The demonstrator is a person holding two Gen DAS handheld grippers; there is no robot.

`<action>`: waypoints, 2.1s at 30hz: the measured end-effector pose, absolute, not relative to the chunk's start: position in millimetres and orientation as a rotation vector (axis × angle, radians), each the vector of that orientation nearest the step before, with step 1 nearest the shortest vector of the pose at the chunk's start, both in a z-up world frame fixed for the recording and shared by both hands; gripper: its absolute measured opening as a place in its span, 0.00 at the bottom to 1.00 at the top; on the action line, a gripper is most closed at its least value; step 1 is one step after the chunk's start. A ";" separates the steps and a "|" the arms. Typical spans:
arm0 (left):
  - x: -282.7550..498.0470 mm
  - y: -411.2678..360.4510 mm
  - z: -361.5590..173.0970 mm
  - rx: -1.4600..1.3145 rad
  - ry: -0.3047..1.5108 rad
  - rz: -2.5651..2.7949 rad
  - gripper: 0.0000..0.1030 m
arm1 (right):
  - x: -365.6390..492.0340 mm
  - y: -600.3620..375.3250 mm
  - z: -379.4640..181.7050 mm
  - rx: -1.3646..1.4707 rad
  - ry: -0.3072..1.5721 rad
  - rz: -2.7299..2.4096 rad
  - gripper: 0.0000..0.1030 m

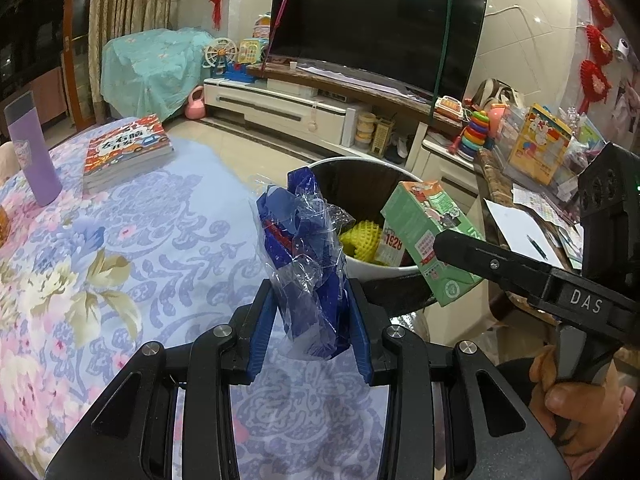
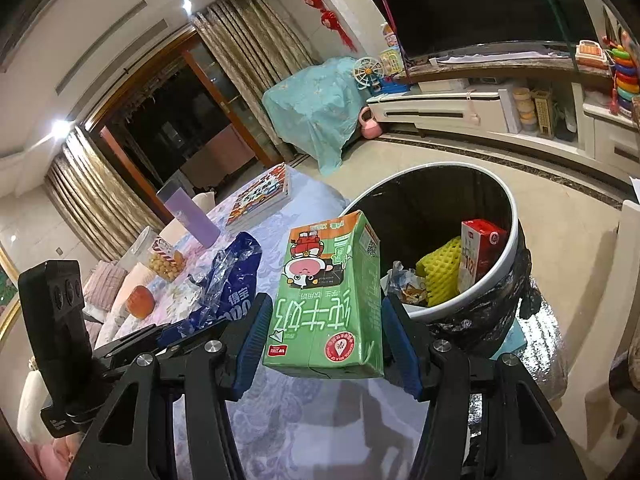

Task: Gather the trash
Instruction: 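Carry the blue wrapped bag and green milk carton over the trash bin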

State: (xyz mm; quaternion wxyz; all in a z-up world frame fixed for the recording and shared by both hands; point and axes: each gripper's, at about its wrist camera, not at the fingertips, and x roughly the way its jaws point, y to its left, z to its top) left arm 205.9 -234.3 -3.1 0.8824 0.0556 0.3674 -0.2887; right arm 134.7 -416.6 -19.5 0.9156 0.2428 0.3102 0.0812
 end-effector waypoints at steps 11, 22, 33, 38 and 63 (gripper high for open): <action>214.3 -247.2 0.0 0.124 0.758 -0.623 0.32 | 144.3 -425.7 -15.3 0.489 0.641 0.150 0.56; 225.3 -262.8 7.3 0.148 0.741 -0.643 0.32 | 156.7 -443.0 -14.4 0.482 0.645 0.121 0.56; 232.9 -283.9 10.6 0.180 0.733 -0.666 0.32 | 164.0 -453.9 -9.2 0.459 0.644 0.098 0.56; 238.3 -294.1 9.6 0.197 0.738 -0.672 0.32 | 165.0 -455.8 -9.6 0.454 0.647 0.087 0.56; 257.0 -318.1 2.6 0.241 0.763 -0.666 0.33 | 181.1 -462.9 -4.7 0.432 0.670 0.077 0.56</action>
